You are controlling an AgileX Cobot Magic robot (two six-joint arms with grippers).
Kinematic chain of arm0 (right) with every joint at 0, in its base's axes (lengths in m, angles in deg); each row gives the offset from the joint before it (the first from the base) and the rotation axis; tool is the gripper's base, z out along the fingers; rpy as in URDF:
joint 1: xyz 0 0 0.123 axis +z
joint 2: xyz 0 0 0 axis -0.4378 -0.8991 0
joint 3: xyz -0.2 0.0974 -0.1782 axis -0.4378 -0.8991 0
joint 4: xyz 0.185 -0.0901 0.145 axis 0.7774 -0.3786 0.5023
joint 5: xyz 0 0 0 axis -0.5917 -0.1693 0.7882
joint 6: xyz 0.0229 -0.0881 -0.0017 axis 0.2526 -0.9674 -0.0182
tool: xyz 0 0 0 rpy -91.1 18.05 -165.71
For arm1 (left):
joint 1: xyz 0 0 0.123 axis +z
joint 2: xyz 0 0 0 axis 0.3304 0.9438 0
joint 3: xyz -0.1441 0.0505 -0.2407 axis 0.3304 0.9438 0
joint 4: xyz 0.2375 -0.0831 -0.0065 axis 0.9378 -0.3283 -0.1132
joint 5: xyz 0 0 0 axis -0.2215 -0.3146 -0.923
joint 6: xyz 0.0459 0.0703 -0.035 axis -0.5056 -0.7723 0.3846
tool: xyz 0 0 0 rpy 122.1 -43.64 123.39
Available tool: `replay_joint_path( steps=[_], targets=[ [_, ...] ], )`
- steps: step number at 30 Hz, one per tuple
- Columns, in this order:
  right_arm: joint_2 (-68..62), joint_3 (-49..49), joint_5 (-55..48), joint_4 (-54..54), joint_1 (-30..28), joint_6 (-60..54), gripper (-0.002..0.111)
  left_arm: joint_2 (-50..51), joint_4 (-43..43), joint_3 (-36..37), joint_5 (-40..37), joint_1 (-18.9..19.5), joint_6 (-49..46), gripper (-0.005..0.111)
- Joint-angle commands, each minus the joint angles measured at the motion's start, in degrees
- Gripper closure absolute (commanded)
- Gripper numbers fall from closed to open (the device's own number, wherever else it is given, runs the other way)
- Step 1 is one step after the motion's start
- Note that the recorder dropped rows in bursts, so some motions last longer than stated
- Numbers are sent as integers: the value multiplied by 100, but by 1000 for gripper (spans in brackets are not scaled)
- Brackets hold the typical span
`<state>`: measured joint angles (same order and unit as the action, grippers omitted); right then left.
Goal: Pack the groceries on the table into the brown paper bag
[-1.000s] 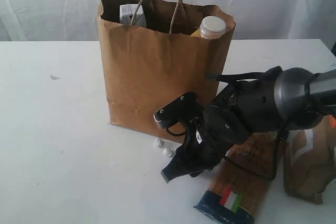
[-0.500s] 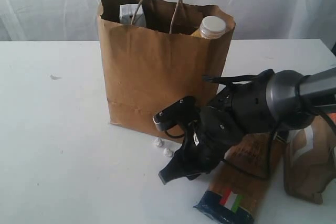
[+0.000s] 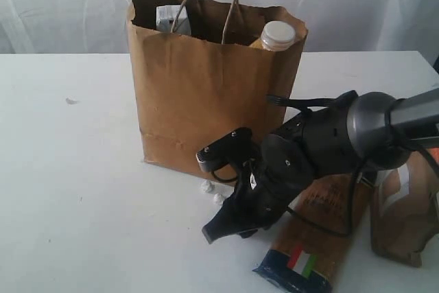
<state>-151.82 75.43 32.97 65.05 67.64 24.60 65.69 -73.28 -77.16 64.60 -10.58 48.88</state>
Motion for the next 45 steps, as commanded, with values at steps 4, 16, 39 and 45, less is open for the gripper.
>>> replay_joint_path(
  steps=[4,16,39,45],
  targets=[
    [-106,9,-71,24,-37,-66,93,-30,-44,27,8,3,-1,107],
    [786,-386,-293,126,24,36,103,-30,-44,27,8,3,-1,107],
    [2835,-1292,-932,1029,61,251,103,-30,-44,27,8,3,-1,107],
    [2939,-1292,-1000,1069,61,304,103,-30,-44,27,8,3,-1,107]
  ],
)
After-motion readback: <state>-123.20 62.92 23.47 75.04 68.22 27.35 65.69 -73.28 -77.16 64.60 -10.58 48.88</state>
